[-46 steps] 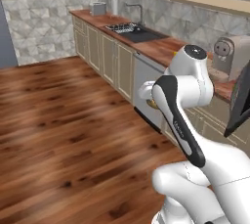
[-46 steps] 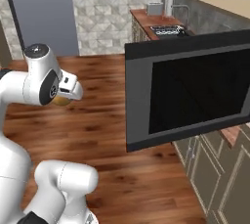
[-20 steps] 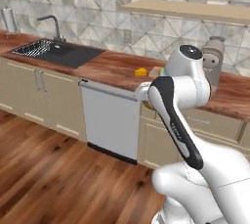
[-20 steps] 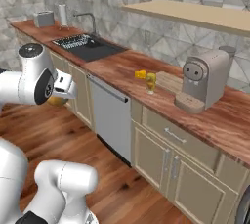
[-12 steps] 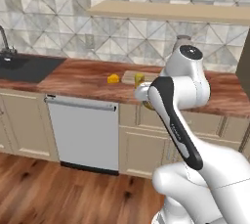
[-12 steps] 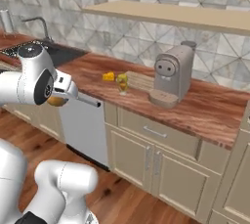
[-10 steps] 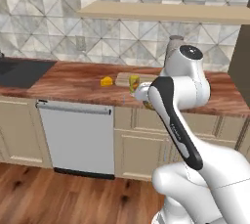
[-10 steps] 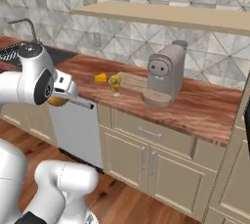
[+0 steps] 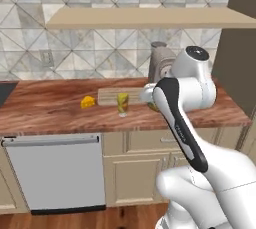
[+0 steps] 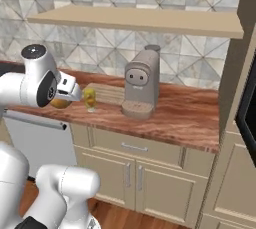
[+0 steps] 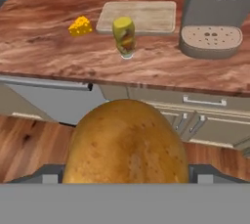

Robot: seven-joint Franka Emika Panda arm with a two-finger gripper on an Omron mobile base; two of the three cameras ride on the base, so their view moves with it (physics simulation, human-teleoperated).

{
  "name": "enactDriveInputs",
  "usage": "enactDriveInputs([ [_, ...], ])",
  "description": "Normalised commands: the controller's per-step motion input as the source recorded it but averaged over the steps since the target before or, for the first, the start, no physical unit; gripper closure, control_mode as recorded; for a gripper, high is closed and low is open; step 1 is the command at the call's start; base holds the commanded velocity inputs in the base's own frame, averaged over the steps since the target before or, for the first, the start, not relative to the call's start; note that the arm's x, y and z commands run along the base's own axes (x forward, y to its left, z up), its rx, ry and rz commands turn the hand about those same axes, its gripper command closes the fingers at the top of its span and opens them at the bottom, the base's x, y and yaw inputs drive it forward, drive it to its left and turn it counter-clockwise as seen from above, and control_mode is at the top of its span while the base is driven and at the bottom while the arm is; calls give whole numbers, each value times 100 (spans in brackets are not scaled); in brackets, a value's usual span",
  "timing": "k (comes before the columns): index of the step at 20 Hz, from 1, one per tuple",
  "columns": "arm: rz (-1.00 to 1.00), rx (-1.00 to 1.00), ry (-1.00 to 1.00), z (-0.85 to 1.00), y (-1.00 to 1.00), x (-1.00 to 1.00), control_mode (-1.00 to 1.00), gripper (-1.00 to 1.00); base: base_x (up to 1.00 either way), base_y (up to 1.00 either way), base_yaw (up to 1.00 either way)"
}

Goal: Retrieve the reheated potato from the microwave, then place the potato, cheese, and condiment on the cutting board.

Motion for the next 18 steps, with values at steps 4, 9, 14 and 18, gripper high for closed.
enactDriveInputs([
  [4, 0, 0, 0, 0, 0, 0, 100, 100, 59, 56, -22],
  [9, 0, 0, 0, 0, 0, 0, 100, 100, 55, 64, -3],
  [14, 0, 0, 0, 0, 0, 0, 100, 100, 76, 45, -9],
  [18, 0, 0, 0, 0, 0, 0, 100, 100, 59, 30, -19],
])
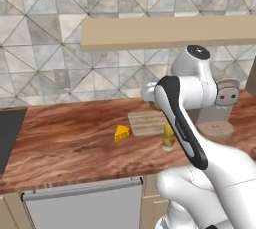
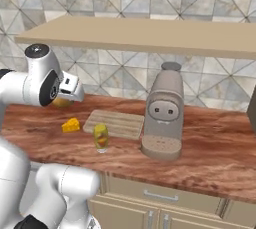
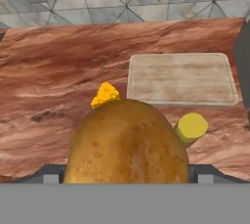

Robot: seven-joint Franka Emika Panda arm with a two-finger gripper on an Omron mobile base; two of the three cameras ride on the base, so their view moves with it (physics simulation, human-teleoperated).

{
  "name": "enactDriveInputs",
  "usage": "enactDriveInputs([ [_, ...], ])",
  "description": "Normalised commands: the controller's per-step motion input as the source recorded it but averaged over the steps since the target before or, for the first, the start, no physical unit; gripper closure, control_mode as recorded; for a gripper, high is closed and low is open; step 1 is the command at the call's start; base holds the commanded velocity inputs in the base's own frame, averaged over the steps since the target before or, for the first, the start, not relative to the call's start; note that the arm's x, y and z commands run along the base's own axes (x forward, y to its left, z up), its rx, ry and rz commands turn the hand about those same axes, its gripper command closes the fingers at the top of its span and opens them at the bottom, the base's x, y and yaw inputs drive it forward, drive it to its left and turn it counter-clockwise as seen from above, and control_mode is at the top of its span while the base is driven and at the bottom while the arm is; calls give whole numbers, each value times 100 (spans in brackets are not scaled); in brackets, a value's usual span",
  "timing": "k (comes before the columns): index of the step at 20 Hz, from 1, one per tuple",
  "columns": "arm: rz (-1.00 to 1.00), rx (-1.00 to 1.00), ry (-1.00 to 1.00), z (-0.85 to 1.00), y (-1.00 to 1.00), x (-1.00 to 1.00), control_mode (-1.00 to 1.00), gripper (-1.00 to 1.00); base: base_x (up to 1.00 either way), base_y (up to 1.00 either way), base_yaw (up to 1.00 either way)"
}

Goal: Retrieve the reheated potato from the microwave, then place the potato, cheese, and condiment on the cutting board.

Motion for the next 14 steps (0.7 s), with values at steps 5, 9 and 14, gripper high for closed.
enactDriveInputs([
  [5, 0, 0, 0, 0, 0, 0, 100, 100, 54, 29, -18],
  [9, 0, 0, 0, 0, 0, 0, 100, 100, 33, 20, -10],
  [14, 0, 0, 0, 0, 0, 0, 100, 100, 3, 2, -1],
])
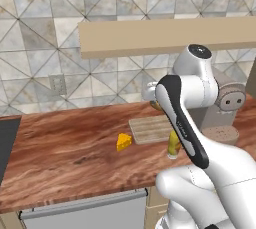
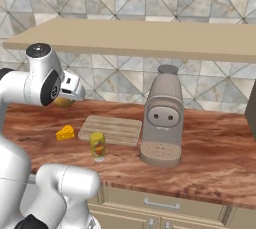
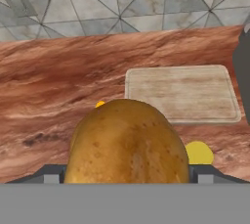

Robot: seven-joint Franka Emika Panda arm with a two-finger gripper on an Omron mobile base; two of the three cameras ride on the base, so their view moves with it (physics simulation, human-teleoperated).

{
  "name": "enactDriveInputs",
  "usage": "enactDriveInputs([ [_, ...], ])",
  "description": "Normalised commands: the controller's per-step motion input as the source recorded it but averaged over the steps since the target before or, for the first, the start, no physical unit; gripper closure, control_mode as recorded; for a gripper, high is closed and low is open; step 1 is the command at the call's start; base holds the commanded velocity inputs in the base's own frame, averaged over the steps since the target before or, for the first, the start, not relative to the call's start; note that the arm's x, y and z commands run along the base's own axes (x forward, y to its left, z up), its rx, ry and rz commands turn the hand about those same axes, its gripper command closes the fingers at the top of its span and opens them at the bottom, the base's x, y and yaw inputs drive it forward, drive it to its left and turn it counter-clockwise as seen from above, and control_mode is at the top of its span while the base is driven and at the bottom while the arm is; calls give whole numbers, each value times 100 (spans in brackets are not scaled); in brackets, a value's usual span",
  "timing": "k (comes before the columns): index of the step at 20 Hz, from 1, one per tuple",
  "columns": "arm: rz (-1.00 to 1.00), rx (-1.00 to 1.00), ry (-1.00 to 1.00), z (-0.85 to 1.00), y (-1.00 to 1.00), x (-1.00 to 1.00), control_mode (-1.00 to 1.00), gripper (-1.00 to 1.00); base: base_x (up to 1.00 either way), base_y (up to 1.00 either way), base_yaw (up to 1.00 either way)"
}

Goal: Retrieve the reheated potato from the microwave, then place the potato, cheese, and condiment on the cutting board.

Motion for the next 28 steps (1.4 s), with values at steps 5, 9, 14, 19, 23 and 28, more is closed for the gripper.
enactDriveInputs([
  [5, 0, 0, 0, 0, 0, 0, 100, 100, 0, 0, 0],
  [9, 0, 0, 0, 0, 0, 0, 100, 100, 0, 0, 0],
  [14, 0, 0, 0, 0, 0, 0, 100, 100, 0, 0, 0],
  [19, 0, 0, 0, 0, 0, 0, -100, 100, 0, 0, 0],
  [23, 0, 0, 0, 0, 0, 0, -100, 100, 0, 0, 0],
  [28, 0, 0, 0, 0, 0, 0, -100, 100, 0, 0, 0],
])
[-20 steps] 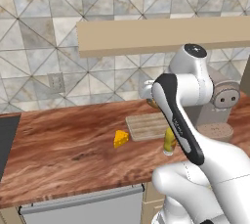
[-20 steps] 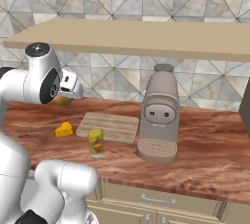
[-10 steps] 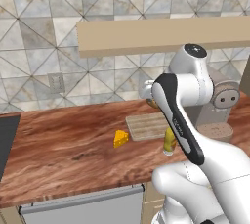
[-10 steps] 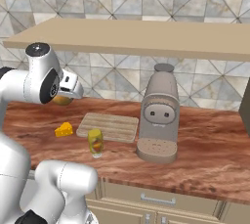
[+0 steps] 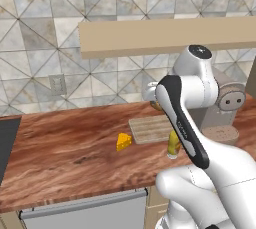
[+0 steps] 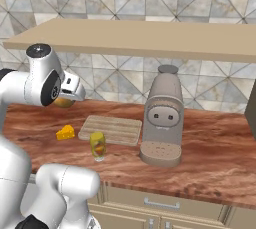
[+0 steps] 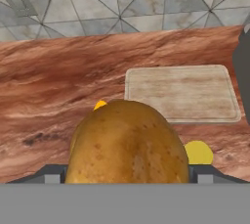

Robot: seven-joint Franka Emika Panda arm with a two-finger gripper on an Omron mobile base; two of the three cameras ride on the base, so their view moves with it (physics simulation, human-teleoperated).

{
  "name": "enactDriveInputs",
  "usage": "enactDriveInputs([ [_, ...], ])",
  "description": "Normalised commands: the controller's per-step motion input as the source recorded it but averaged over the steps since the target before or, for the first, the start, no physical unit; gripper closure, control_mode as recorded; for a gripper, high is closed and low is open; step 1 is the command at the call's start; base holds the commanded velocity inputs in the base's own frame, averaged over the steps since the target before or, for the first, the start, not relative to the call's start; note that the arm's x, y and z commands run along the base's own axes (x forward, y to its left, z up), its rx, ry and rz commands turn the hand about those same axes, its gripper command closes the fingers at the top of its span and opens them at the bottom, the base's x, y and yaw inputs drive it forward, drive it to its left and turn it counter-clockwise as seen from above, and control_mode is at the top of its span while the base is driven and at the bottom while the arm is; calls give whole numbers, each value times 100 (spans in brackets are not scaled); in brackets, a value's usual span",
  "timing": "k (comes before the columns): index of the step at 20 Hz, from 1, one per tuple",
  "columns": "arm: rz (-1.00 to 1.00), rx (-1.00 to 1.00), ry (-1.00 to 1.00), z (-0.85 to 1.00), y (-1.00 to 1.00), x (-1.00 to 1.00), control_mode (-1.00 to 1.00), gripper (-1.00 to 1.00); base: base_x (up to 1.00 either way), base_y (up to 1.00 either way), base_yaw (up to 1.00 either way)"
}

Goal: Retrieve the reheated potato from the microwave, then place the potato, cheese, and condiment on the cutting board.

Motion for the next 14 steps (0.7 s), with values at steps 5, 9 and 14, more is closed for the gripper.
enactDriveInputs([
  [5, 0, 0, 0, 0, 0, 8, -100, 100, 0, 0, 0],
  [9, 0, 0, 15, -1, -8, 54, -100, 100, 0, 0, 0],
  [14, 4, -2, 21, -12, -27, 60, -100, 100, 0, 0, 0],
])
